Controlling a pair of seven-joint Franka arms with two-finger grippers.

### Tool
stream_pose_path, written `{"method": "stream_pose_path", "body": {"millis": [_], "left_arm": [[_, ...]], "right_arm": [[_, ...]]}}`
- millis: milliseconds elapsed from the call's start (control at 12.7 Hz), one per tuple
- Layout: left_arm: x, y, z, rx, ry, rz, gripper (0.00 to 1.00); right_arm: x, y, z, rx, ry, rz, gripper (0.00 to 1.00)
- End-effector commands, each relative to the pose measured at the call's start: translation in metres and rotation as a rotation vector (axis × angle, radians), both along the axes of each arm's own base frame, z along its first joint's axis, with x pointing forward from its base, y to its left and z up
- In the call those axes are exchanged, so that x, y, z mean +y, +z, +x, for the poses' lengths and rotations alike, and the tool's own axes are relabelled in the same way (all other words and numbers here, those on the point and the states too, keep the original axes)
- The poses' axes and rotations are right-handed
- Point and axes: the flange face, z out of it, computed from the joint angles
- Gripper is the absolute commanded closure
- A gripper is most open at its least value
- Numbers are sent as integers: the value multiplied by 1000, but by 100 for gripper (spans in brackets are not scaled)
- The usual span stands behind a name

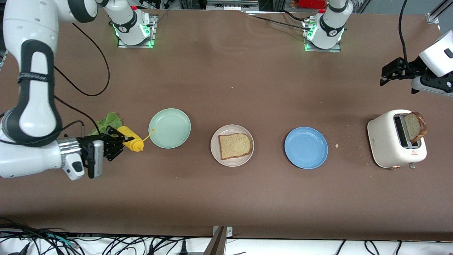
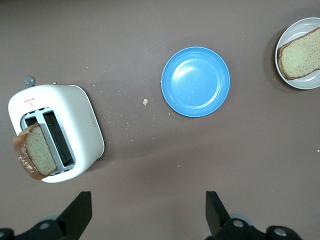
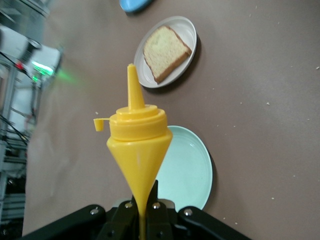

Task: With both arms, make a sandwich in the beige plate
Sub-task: 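Carry the yellow bottle with the right gripper over the beige plate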

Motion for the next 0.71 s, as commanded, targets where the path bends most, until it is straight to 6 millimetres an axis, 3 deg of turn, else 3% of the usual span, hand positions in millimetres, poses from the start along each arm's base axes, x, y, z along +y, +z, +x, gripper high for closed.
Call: {"method": "stream_pose_path", "body": {"millis": [0,394,631], "left_arm": [[-2,7,-2,-10,2,-9,0],[-2,6,-2,-7,-3,-9,0],[-1,5,-2,-5,-1,-9,0]], "right_arm": [[72,24,-12,-46,17,-168,100],[186,26,-43,-215,205,-430,100],[237,23,-68,-284,304,-576,100]]}}
